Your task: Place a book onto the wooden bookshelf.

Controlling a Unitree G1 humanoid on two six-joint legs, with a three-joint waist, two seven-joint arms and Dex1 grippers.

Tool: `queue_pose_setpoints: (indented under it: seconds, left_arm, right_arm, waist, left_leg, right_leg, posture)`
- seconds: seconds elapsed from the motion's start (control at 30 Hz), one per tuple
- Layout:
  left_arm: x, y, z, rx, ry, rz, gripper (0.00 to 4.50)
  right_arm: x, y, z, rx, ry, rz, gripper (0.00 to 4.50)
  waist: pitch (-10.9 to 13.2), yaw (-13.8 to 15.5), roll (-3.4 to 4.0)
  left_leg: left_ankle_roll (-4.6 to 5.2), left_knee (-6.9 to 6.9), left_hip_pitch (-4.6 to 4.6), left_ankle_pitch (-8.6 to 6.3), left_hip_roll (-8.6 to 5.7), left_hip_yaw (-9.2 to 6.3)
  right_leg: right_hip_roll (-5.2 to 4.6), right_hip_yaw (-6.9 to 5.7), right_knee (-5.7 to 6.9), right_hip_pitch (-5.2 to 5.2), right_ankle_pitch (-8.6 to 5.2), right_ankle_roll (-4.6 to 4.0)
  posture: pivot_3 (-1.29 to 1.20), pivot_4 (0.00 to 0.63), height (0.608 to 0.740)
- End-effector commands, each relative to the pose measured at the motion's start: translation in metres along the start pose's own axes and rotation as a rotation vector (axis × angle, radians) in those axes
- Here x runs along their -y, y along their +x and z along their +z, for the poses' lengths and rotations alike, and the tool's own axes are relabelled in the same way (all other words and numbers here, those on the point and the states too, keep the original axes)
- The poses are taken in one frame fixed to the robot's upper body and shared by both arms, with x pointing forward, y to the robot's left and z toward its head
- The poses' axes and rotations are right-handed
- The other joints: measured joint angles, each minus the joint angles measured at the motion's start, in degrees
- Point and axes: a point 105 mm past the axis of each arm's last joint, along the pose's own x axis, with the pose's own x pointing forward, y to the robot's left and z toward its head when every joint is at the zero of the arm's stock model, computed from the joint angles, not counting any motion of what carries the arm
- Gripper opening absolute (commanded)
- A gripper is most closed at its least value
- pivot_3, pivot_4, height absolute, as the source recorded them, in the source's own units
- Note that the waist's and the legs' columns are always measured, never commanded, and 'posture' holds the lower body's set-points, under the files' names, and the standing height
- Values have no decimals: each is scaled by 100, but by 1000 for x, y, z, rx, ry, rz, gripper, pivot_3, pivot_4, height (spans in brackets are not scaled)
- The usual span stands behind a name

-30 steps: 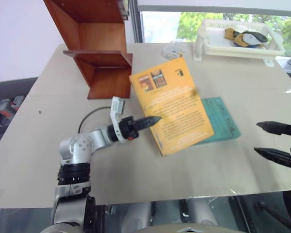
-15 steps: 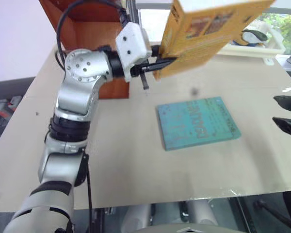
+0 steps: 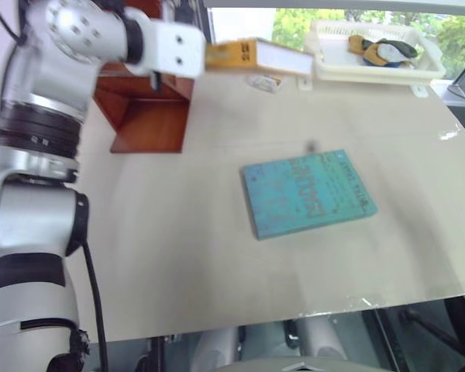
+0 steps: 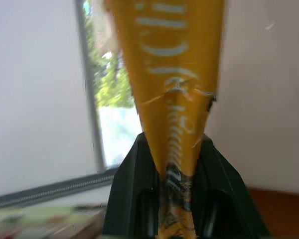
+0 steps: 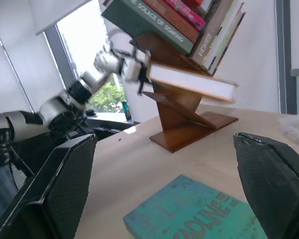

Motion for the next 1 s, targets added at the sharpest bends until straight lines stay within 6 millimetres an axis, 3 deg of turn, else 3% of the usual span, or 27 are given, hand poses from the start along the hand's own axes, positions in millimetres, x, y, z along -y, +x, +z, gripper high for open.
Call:
queue_pose_setpoints:
  seconds: [0.03,0.27,0.6,0.8,1.0]
  left_arm:
    - [-30,-20,12,18,84,104,359]
    - [-27,-26,7,-28,80,77,359]
    - [9,-63,-62,-354,-10,-49,359]
    - [14,-72,-87,-450,2,-28,359]
    - [16,-80,-103,-515,-17,-46,3014]
  right_arm:
    - [4,5,4,-5,-25,40,4500]
    - [12,8,7,-19,-31,65,4500]
    - [19,11,9,-29,-36,96,4500]
    - [19,12,8,-34,-35,103,4500]
    - [19,8,7,-38,-33,96,4500]
  waist:
    - [0,29,1]
    - [1,119,2]
    - [2,33,5]
    - [2,69,5]
    - [2,63,5]
  left_leg:
    - [0,0,-2,0,-3,2]
    - [4,15,-12,-2,-11,-2]
    - [4,12,-8,-2,-9,2]
    - [3,18,-11,-2,-11,-4]
    - [2,18,-14,-1,-14,-3]
  right_leg:
    - [-3,1,-4,0,0,1]
    - [-9,-5,-6,1,2,10]
    - [-5,0,1,-2,2,10]
    - [-9,-7,2,-1,2,9]
    - [-10,-7,0,-3,2,10]
  posture:
    - [0,150,740]
    - [0,150,740]
    - [0,150,740]
    - [0,150,740]
    - [0,150,740]
